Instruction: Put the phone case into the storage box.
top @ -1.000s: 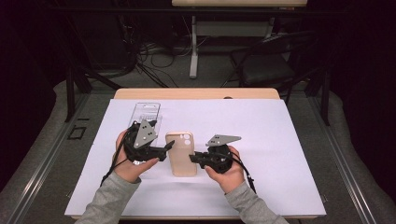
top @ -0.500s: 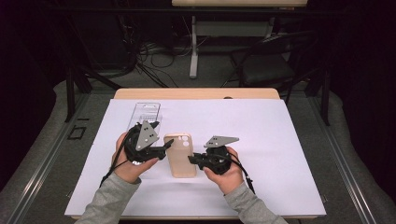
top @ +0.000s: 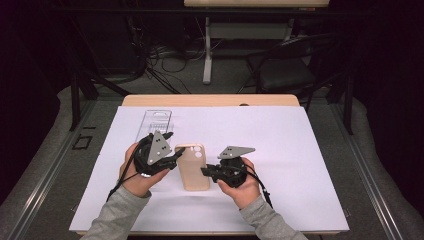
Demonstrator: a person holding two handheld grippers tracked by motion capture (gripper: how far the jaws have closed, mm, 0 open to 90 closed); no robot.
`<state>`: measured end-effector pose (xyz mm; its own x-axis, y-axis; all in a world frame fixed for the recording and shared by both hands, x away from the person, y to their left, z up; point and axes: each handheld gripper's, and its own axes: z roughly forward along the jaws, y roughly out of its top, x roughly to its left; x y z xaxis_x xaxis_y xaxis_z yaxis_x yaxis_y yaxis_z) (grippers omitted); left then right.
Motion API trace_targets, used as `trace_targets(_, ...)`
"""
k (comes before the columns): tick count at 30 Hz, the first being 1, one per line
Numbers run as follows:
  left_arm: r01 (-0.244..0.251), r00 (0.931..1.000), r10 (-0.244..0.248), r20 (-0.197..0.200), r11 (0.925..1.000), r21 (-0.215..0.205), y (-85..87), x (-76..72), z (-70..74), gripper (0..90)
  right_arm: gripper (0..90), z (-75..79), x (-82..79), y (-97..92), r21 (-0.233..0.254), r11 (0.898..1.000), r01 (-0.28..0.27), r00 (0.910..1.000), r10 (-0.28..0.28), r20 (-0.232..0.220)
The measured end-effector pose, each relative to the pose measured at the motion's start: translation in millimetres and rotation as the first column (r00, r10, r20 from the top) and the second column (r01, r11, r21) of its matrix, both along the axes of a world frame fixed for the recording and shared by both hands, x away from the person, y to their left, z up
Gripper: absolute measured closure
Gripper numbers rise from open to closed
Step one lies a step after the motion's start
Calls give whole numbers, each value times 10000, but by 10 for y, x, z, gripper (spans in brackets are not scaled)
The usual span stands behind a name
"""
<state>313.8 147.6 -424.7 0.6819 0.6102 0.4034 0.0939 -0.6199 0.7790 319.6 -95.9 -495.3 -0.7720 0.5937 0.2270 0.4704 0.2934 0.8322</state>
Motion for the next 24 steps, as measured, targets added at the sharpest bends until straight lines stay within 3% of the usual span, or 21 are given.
trace_targets(16,216,9996,-208,-175,9988,447,-22,-19,-3,608,812,0,2,-2,-9,10000,13,10000,-13,34)
trace_targets(24,331,9993,-320,-188,9973,662,-37,-22,-8,644,812,1,-2,-1,-35,10000,14,10000,-14,25)
